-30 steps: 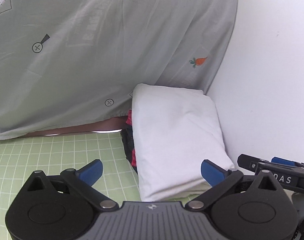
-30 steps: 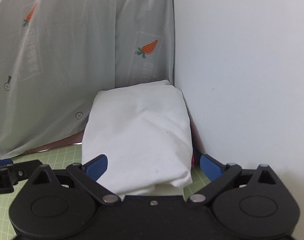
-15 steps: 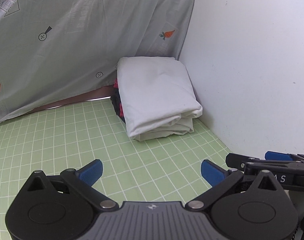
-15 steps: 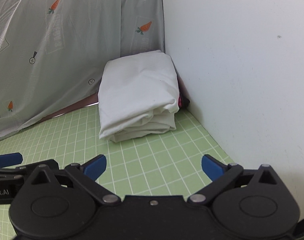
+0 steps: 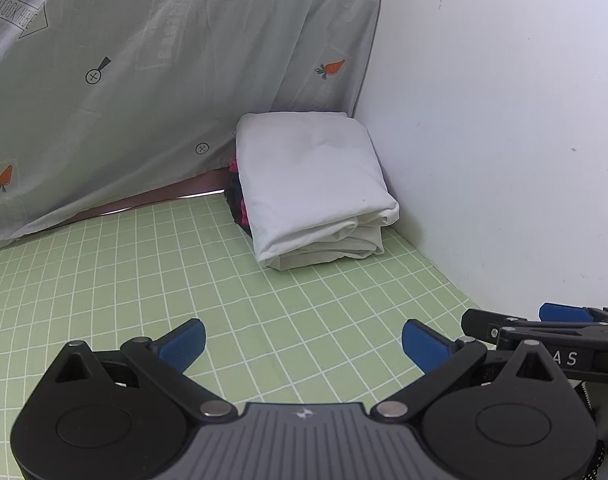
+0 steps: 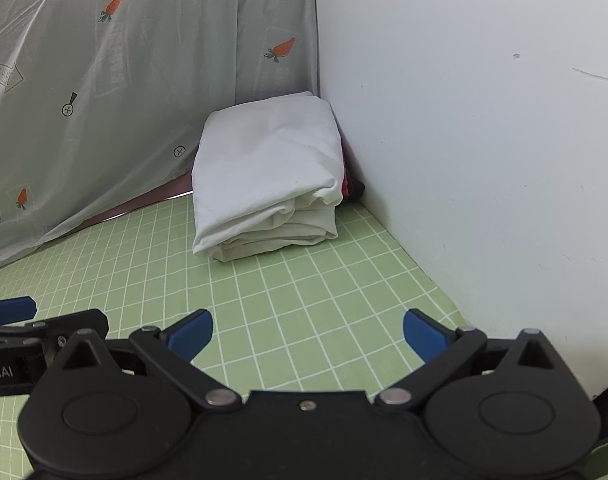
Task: Fold clothes
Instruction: 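Open both grippers and pull them back from the stacked bundle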
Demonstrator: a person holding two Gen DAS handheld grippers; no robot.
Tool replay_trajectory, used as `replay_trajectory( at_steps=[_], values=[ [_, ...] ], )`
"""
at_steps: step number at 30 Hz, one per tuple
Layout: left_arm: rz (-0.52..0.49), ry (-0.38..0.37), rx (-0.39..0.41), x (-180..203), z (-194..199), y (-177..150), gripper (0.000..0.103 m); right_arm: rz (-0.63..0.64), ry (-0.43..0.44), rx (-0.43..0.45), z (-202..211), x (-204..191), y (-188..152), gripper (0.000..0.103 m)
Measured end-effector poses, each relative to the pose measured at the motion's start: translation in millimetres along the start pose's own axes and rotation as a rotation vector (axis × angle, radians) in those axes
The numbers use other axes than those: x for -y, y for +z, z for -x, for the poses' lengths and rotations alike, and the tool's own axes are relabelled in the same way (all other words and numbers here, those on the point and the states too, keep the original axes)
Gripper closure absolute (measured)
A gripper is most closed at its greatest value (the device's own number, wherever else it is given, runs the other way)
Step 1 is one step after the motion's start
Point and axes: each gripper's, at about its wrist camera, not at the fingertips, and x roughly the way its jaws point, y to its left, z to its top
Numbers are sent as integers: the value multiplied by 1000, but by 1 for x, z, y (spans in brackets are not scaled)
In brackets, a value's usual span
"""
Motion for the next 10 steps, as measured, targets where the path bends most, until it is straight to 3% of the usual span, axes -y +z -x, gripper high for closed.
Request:
replay_trajectory(
  at_steps=[10],
  values=[
    [7, 9, -1, -1, 9, -5, 0, 3, 3, 5, 7, -3, -4, 0]
  ],
)
